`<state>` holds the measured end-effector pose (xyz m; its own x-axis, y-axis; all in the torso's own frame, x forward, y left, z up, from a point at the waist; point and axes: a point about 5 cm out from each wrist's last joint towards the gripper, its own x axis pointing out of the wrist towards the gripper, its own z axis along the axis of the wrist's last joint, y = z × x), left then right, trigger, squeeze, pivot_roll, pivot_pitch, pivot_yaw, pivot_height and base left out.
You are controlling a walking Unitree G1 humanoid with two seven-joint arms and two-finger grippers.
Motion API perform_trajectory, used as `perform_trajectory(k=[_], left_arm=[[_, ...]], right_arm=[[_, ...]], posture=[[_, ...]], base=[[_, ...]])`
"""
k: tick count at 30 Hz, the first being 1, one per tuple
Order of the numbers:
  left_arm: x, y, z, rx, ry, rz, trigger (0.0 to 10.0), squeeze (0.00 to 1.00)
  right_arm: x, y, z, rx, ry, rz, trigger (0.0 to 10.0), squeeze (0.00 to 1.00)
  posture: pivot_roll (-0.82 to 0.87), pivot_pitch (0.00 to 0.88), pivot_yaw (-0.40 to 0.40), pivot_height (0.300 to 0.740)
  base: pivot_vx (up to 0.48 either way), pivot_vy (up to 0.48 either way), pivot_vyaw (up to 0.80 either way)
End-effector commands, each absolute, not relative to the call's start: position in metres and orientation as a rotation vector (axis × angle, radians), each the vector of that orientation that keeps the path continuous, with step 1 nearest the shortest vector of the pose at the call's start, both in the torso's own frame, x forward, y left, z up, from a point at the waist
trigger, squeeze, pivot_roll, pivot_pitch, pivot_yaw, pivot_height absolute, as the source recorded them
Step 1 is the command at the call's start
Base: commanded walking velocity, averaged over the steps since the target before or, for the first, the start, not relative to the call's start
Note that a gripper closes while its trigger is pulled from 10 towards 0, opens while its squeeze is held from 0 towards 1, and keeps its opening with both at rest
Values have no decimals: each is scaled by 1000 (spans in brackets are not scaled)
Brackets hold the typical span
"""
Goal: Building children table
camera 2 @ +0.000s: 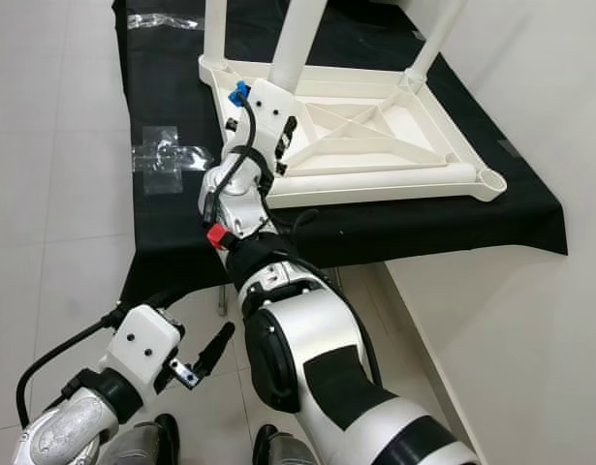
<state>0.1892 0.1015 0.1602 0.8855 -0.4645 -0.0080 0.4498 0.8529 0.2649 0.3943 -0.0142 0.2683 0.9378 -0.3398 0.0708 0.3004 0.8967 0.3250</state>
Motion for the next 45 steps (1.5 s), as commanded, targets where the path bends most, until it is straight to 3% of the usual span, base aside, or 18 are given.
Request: perform_trajectory(k=[1,7,11,17,20,24,30,34,35,36,37,39,41,45], left_arm=[[188,99,156,256,-43,-493,10000,0],[189,99,155,259,-43,-492,10000,0],[189,98,156,260,-43,-494,10000,0],[190,98,155,266,-46,-496,10000,0],[190,98,155,267,-48,-500,10000,0],[190,98,154,268,-48,-501,10000,0],[190,99,154,270,-47,-498,10000,0],[190,99,154,270,-48,-498,10000,0],[190,99,154,270,-49,-498,10000,0],[190,99,154,270,-49,-498,10000,0],[189,99,155,270,-50,-499,10000,0],[189,99,155,270,-50,-500,10000,0],[187,99,156,264,-53,-503,10000,0],[186,99,156,256,-51,-513,10000,0]], right_arm=[[394,-23,236,279,-8,-405,10000,0],[392,-20,237,216,-33,-401,10000,0],[393,-13,231,188,-17,-303,10000,0],[391,3,219,288,13,4,10000,0],[390,11,210,325,32,318,10000,0],[390,6,201,310,58,398,10000,0],[375,17,182,127,82,793,10000,0],[367,25,180,63,77,958,10000,0],[358,33,181,20,68,1143,10000,0],[358,33,181,20,68,1143,10000,0],[350,36,182,7,75,1302,10000,0],[348,36,182,8,86,1352,10000,0],[339,28,186,-17,70,1615,10000,0],[333,20,186,-61,65,1767,10000,0]], posture=[[178,273,-214,740],[174,270,-212,740],[174,270,-212,740],[169,261,-206,740],[161,247,-203,740],[160,243,-205,740],[164,235,-205,740],[168,242,-203,740],[169,245,-206,740],[169,245,-206,740],[169,247,-208,740],[169,247,-208,740],[169,247,-210,740],[170,253,-213,740]], base=[[0,0,0],[0,0,0],[0,0,0],[0,0,0],[0,0,0],[0,0,0],[0,0,0],[0,0,0],[0,0,0],[0,0,0],[0,0,0],[0,0,0],[0,0,0],[0,0,0]])
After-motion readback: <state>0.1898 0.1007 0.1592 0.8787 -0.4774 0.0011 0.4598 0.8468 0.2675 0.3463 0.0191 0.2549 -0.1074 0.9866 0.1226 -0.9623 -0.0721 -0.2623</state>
